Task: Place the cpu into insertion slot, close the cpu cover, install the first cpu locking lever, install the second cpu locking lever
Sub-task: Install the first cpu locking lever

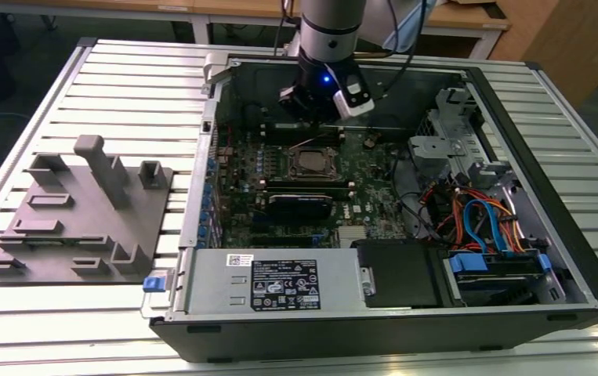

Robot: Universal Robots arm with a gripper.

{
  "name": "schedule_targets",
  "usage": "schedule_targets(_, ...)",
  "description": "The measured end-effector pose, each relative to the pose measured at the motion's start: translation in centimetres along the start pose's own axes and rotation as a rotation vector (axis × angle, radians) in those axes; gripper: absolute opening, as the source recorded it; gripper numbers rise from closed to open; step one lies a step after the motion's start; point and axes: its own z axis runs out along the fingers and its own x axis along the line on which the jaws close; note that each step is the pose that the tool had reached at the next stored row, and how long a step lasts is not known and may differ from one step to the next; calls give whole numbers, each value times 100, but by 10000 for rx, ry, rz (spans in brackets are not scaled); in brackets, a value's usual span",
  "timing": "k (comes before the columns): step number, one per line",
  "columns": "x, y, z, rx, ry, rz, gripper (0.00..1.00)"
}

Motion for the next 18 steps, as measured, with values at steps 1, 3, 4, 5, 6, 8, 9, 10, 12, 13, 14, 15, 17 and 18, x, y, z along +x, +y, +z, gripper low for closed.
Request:
schedule_targets(1, -10, 5, 4, 0, 1, 1, 10)
schedule_targets(3, -30, 9, 14, -1, 2, 1, 10)
schedule_targets(4, -37, 9, 18, -1, 2, 1, 10)
schedule_targets(5, -42, 9, 21, 1, 3, 1, 10)
schedule_targets(6, -46, 9, 25, 1, 3, 2, 10)
schedule_targets(8, -52, 9, 29, 5, 3, 2, 10)
schedule_targets(9, -54, 9, 31, 15, 3, 5, 10)
schedule_targets(10, -55, 9, 33, 34, 1, 9, 10)
schedule_targets(12, -64, 8, 36, 60, -5, 67, 10)
schedule_targets(13, -70, 8, 38, 63, -9, 112, 10)
schedule_targets(14, -78, 8, 43, 63, -12, 142, 10)
schedule_targets(15, -86, 7, 47, 63, -14, 154, 10)
schedule_targets(17, -97, 7, 57, 63, -14, 162, 10)
schedule_targets(18, -101, 6, 64, 63, -14, 165, 10)
